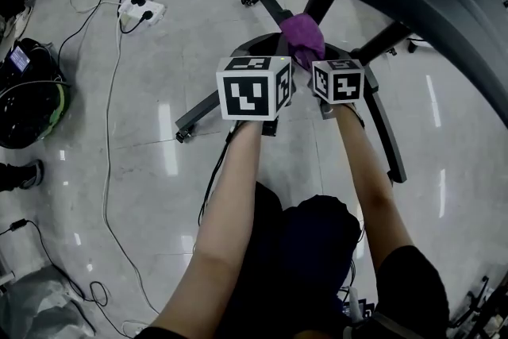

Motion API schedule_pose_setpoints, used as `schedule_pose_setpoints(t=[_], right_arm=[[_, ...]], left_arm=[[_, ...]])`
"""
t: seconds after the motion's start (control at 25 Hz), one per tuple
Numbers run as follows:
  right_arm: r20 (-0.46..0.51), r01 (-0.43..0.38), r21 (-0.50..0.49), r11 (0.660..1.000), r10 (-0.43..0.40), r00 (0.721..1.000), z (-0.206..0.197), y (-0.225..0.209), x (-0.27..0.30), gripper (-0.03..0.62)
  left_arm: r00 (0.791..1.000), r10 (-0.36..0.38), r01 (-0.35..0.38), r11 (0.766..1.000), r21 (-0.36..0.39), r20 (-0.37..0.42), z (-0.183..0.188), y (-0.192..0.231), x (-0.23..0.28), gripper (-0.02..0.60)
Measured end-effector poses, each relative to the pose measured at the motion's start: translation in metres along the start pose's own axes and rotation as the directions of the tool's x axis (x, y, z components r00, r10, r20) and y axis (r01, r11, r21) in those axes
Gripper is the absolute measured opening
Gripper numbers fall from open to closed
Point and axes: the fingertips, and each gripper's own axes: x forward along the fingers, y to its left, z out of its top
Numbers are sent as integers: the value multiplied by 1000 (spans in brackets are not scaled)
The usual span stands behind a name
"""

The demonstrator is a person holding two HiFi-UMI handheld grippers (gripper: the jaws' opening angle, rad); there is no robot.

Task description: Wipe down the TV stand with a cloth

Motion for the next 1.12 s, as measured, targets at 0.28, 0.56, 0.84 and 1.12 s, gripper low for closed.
schedule_pose_setpoints(t=[0.28, 0.56, 0.84, 1.12], right_arm=[[150, -20, 23, 1000, 16, 989, 43, 1, -63, 89], [270, 9, 10, 1000, -12, 963, 95, -13, -102, 89], [412, 60, 2, 998, -55, 910, 156, -27, -136, 89], [483, 106, 18, 994, -102, 870, 207, -48, -149, 89]], left_arm=[[1000, -12, 12, 1000, 1, 0, -2, -13, 6, 7], [1000, -24, 25, 1000, 9, -14, -8, -22, 13, 8], [1000, -20, 21, 1000, 5, -21, -10, -19, 16, 7], [999, -23, 24, 999, 33, -30, -12, -20, 17, 8]])
